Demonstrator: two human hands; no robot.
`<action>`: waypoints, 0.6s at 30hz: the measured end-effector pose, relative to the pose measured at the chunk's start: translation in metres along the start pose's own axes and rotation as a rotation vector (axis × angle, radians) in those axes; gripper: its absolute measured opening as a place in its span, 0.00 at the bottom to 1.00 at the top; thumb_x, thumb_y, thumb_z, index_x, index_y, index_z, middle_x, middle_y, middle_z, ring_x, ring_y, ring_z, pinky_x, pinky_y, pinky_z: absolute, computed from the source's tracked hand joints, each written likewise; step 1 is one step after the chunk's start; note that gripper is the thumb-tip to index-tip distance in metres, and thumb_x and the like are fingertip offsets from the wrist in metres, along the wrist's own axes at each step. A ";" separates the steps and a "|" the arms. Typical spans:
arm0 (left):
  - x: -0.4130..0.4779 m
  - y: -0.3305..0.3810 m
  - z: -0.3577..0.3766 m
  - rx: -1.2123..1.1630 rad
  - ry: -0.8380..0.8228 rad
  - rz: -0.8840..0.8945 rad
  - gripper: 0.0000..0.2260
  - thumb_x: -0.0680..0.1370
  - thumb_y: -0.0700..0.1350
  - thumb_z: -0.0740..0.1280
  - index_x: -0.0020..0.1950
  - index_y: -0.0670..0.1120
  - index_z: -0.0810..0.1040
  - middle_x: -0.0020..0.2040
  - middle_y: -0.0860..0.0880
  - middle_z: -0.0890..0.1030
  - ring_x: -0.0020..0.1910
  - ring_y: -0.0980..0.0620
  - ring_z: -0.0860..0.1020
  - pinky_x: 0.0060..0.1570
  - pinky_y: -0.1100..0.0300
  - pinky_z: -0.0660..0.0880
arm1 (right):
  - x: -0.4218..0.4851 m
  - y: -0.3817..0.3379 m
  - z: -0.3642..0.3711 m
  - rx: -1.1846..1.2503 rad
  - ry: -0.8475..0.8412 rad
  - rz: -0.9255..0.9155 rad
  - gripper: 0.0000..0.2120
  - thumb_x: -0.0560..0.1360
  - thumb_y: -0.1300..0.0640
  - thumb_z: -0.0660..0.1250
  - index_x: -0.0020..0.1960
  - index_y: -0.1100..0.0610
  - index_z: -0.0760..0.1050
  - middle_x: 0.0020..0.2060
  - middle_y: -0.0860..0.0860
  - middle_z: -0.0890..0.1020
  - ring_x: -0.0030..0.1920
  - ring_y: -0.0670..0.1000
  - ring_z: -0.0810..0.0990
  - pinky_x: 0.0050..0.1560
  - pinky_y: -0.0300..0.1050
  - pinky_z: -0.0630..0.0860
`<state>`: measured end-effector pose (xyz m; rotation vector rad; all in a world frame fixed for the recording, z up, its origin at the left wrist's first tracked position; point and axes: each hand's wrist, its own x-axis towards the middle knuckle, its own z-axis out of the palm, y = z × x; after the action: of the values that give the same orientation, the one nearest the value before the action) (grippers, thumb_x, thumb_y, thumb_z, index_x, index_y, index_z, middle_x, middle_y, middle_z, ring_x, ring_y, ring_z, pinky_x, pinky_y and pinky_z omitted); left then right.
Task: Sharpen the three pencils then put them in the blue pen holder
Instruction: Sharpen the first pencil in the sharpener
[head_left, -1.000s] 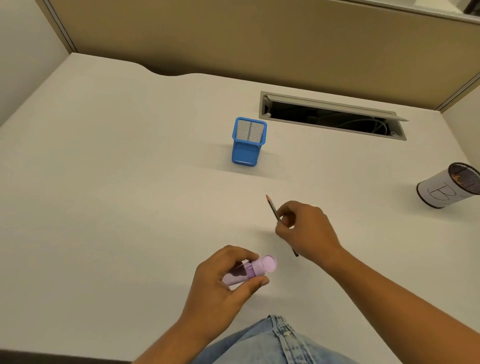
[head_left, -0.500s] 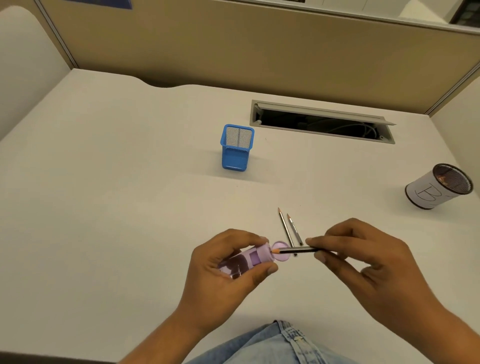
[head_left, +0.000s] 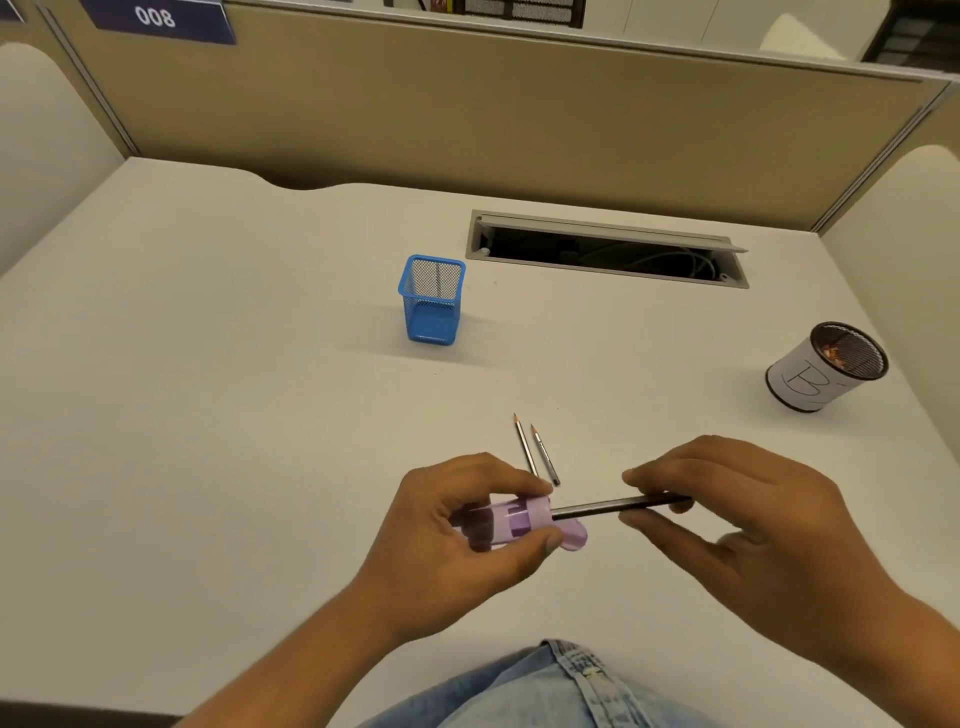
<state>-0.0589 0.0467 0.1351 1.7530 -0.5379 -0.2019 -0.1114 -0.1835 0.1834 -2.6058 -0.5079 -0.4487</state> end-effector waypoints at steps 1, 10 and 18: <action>0.000 0.001 0.001 -0.016 -0.010 -0.025 0.10 0.68 0.52 0.75 0.49 0.53 0.84 0.46 0.58 0.84 0.43 0.54 0.82 0.36 0.71 0.75 | 0.000 0.002 -0.003 -0.028 0.002 -0.037 0.08 0.73 0.53 0.72 0.47 0.58 0.84 0.39 0.48 0.83 0.37 0.48 0.80 0.35 0.45 0.78; 0.000 0.020 0.011 -0.053 -0.036 0.032 0.11 0.67 0.52 0.77 0.48 0.53 0.84 0.42 0.58 0.82 0.38 0.56 0.79 0.33 0.70 0.72 | 0.000 0.006 -0.019 -0.214 0.026 -0.252 0.11 0.73 0.51 0.73 0.37 0.57 0.82 0.32 0.51 0.83 0.27 0.56 0.77 0.24 0.46 0.72; -0.003 0.015 0.008 0.188 -0.167 0.110 0.10 0.70 0.52 0.77 0.46 0.51 0.83 0.41 0.55 0.82 0.36 0.54 0.77 0.31 0.71 0.67 | 0.005 -0.004 -0.009 0.413 -0.524 0.743 0.17 0.70 0.44 0.74 0.31 0.51 0.72 0.21 0.44 0.73 0.22 0.43 0.65 0.27 0.37 0.63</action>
<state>-0.0689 0.0386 0.1464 1.8923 -0.7937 -0.2275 -0.1109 -0.1833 0.1937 -2.2588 0.2192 0.5326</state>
